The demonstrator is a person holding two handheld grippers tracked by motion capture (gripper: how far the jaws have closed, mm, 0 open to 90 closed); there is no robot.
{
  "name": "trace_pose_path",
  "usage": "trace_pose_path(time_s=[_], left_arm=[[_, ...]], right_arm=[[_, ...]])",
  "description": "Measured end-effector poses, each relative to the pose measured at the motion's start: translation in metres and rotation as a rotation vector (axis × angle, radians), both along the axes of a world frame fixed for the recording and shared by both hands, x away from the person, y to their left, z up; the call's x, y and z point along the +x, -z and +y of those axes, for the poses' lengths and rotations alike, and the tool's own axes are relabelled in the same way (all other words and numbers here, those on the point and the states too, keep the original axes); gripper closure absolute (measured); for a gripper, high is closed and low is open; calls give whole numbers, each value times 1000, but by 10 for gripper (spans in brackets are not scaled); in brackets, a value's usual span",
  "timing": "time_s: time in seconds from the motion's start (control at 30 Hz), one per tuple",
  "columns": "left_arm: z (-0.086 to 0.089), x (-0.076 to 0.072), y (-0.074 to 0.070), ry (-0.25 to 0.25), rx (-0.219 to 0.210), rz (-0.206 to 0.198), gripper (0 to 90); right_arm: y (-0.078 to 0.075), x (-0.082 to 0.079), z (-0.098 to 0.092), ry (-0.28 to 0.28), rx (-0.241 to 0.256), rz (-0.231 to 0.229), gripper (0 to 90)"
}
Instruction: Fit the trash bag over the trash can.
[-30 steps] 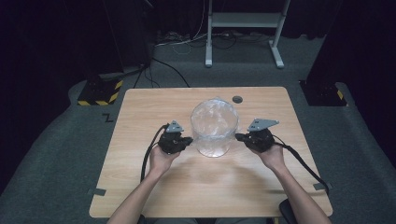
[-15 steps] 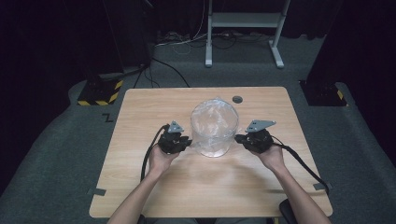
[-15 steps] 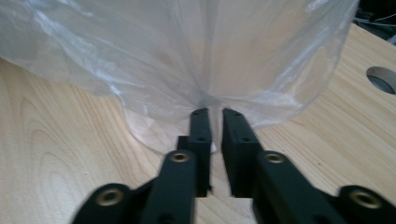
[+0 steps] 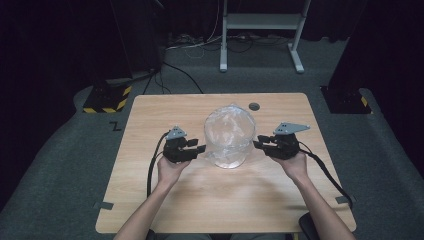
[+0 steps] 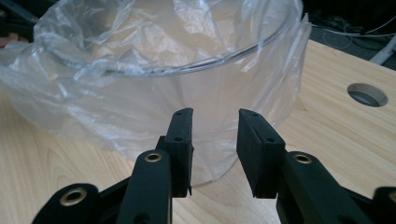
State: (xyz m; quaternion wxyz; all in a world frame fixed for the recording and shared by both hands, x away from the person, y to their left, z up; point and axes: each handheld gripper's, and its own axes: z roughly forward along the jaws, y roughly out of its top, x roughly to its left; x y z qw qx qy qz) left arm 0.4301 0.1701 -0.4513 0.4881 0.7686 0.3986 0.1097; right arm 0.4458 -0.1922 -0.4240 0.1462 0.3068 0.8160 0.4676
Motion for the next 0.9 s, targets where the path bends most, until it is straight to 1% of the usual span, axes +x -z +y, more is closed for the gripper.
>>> trace_pose_path(time_s=[0.03,0.17,0.23,0.27,0.3,0.4,0.47,0.53,0.57,0.63,0.67,0.73,0.77,0.8,0.83,0.9], left_arm=[[-1,0,0,3,1,-1,513],[-5,-2,2,7,7,5,472],[-5,-4,2,8,-13,16,440],[-4,-6,2,11,-33,26,418],[-3,-7,1,16,-64,37,399],[-1,-12,-2,24,-102,39,351],[-2,-15,-3,32,-105,31,336],[-6,-16,-2,43,-93,30,332],[-9,-17,-1,45,-82,34,332],[-17,-17,3,46,-29,37,329],[-21,-17,6,41,10,32,320],[-31,-17,12,38,83,34,301],[-35,-17,14,36,125,27,292],[-40,-18,18,20,181,15,274],[-44,-17,20,16,219,13,244],[-48,-14,26,18,247,27,239]], right_arm=[[1,0,1,6,1,-5,658],[5,0,4,12,-7,4,629],[8,0,6,8,-17,14,618],[9,0,7,6,-25,18,614],[11,0,8,5,-31,21,611],[12,0,9,6,-36,21,606],[12,1,9,12,-31,27,605],[12,1,9,16,-29,30,605],[12,1,9,18,-29,29,605],[12,1,9,23,-26,29,603],[12,1,9,24,-26,30,598],[12,1,8,25,-26,29,583],[12,1,8,26,-26,30,578],[12,1,8,26,-26,29,574],[12,1,8,25,-27,26,571],[13,1,8,25,-27,26,568]])
